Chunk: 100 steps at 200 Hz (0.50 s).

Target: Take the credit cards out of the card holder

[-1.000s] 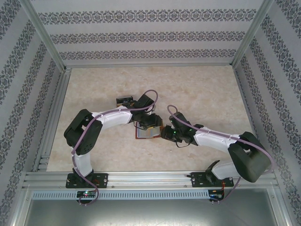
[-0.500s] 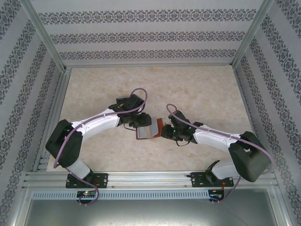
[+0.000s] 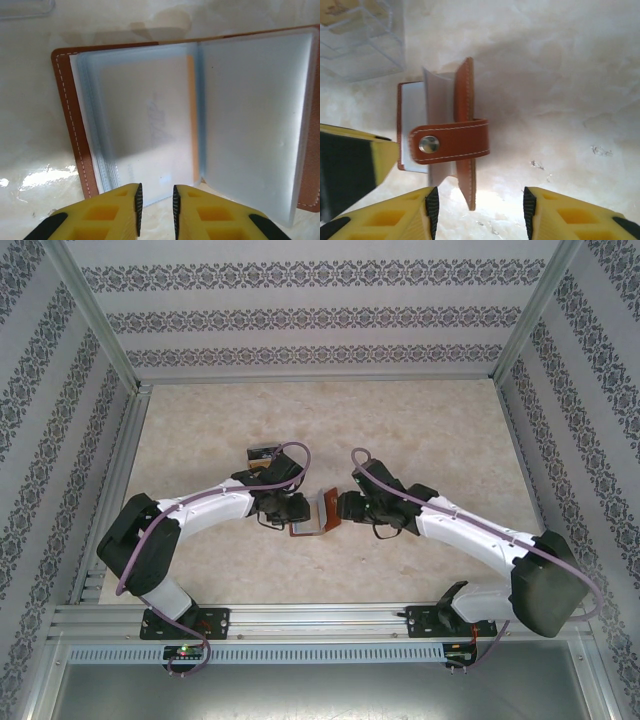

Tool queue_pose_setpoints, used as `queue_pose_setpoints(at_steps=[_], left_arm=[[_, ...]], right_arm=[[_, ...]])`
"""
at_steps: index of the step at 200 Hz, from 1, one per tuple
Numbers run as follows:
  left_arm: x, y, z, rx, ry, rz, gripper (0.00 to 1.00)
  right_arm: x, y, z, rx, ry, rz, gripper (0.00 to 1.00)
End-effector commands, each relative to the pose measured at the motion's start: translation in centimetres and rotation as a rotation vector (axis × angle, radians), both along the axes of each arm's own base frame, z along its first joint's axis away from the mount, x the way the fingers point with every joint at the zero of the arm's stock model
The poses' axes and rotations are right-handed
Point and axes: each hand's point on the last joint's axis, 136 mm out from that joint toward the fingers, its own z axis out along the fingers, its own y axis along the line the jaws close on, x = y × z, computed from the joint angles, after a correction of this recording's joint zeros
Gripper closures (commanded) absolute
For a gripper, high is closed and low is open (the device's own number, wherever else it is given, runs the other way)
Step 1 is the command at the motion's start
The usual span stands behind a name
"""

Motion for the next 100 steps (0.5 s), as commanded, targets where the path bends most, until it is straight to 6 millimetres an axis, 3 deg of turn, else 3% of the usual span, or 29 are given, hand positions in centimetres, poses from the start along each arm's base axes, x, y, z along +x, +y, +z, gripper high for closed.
queue_pose_setpoints(at_steps=[1, 38, 62, 100], left_arm=[[0.5, 0.4, -0.1, 0.007, -0.017, 0.01, 0.75], [0.6, 2.5, -0.2, 0.063, -0.026, 0.065, 0.75], [0.4, 4.7, 0.0, 0.094, -0.039, 0.121, 0.76], [-0.2, 5.9, 0.5, 0.1, -0.055, 0.131, 0.76]], right_arm=[[0.4, -0.1, 2.3, -0.047, -0.049, 0.022, 0.51], [1.1, 3.3, 4.4, 0.013, -0.063, 0.079, 0.59], [1.1, 6.3, 4.1, 0.06, -0.023, 0.131, 0.7], [1.1, 9.7, 2.6, 0.061, 0.025, 0.201, 0.71]])
